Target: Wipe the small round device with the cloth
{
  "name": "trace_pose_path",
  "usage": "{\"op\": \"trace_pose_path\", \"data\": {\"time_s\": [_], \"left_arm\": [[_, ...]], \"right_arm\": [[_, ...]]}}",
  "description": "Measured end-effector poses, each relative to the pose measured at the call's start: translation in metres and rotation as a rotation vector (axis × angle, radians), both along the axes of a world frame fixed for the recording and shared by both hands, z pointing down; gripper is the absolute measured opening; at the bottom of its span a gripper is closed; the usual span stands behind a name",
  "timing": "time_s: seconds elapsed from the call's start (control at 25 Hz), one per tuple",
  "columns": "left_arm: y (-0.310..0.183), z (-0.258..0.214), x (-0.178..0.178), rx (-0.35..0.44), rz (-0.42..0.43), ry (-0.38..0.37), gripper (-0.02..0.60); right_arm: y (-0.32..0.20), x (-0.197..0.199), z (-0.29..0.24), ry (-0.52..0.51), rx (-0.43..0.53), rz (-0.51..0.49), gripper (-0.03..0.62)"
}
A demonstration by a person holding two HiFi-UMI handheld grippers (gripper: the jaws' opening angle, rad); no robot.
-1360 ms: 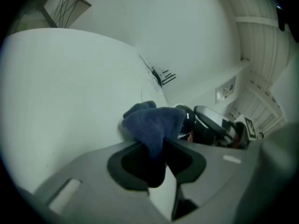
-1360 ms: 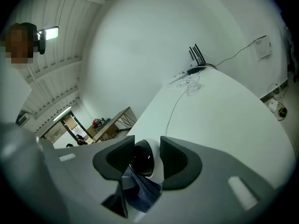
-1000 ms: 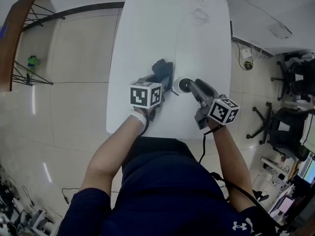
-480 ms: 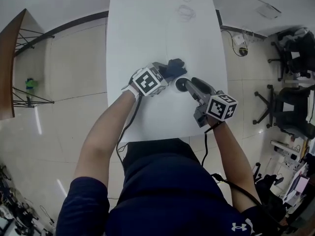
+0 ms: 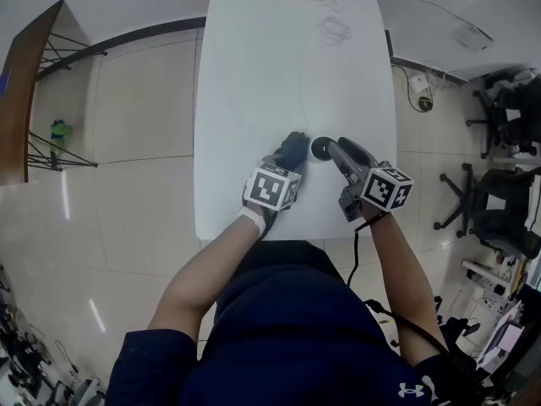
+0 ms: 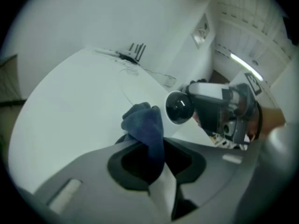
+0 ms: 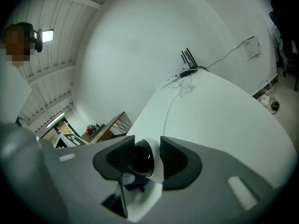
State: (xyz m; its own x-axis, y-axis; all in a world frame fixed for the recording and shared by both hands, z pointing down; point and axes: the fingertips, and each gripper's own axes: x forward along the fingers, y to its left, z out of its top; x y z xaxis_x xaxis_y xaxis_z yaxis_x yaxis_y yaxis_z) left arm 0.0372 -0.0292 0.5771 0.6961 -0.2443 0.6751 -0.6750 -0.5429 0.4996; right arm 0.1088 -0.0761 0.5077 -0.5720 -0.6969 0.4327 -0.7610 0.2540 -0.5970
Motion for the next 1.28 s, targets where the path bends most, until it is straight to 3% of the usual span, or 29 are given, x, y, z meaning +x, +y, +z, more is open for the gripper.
{"op": "trace_pose_path", "data": {"time_s": [0.12,0.2,0.28,0.4,0.56,0.64,0.72,0.8,0.88,1.0,1.12,1.16,1.28], "left_arm": [[0.023,-0.002,0.017,-0.196,-0.189,0.151,0.093],[0.035,-0.004,0.032,-0.312,-0.263,0.245,0.093],[0.042,-0.005,0.046,-0.373,-0.286,0.299,0.092],[0.053,-0.007,0.066,-0.434,-0.25,0.348,0.092],[0.067,-0.015,0.063,-0.458,-0.187,0.369,0.092],[0.063,-0.027,0.041,-0.407,-0.182,0.359,0.092],[0.049,-0.047,0.013,-0.297,-0.171,0.336,0.092],[0.037,-0.075,-0.006,-0.178,-0.099,0.357,0.092],[0.039,-0.106,-0.012,-0.112,0.057,0.445,0.092],[0.056,-0.143,-0.007,-0.116,0.317,0.589,0.092],[0.07,-0.156,0.004,-0.158,0.49,0.654,0.092],[0.073,-0.157,0.008,-0.186,0.529,0.67,0.092],[0.077,-0.153,0.017,-0.283,0.581,0.708,0.091]], "right_arm": [[0.0,-0.002,0.0,-0.001,0.005,-0.007,0.175],[0.0,-0.004,0.001,-0.001,0.007,-0.013,0.175],[-0.001,-0.005,0.001,-0.002,0.008,-0.019,0.175],[-0.001,-0.007,0.002,-0.002,0.006,-0.03,0.175],[0.0,-0.009,0.003,-0.015,0.004,-0.036,0.175],[-0.001,-0.009,0.0,-0.014,0.015,-0.033,0.175],[-0.003,-0.002,-0.012,-0.027,0.058,-0.009,0.192],[0.006,0.003,-0.034,-0.105,0.106,-0.012,0.221],[0.029,-0.008,-0.053,-0.226,0.114,-0.097,0.257],[0.073,-0.043,-0.064,-0.401,0.087,-0.281,0.361],[0.096,-0.061,-0.067,-0.542,0.072,-0.334,0.382],[0.099,-0.061,-0.069,-0.584,0.078,-0.324,0.359],[0.105,-0.051,-0.073,-0.668,0.101,-0.268,0.163]]}}
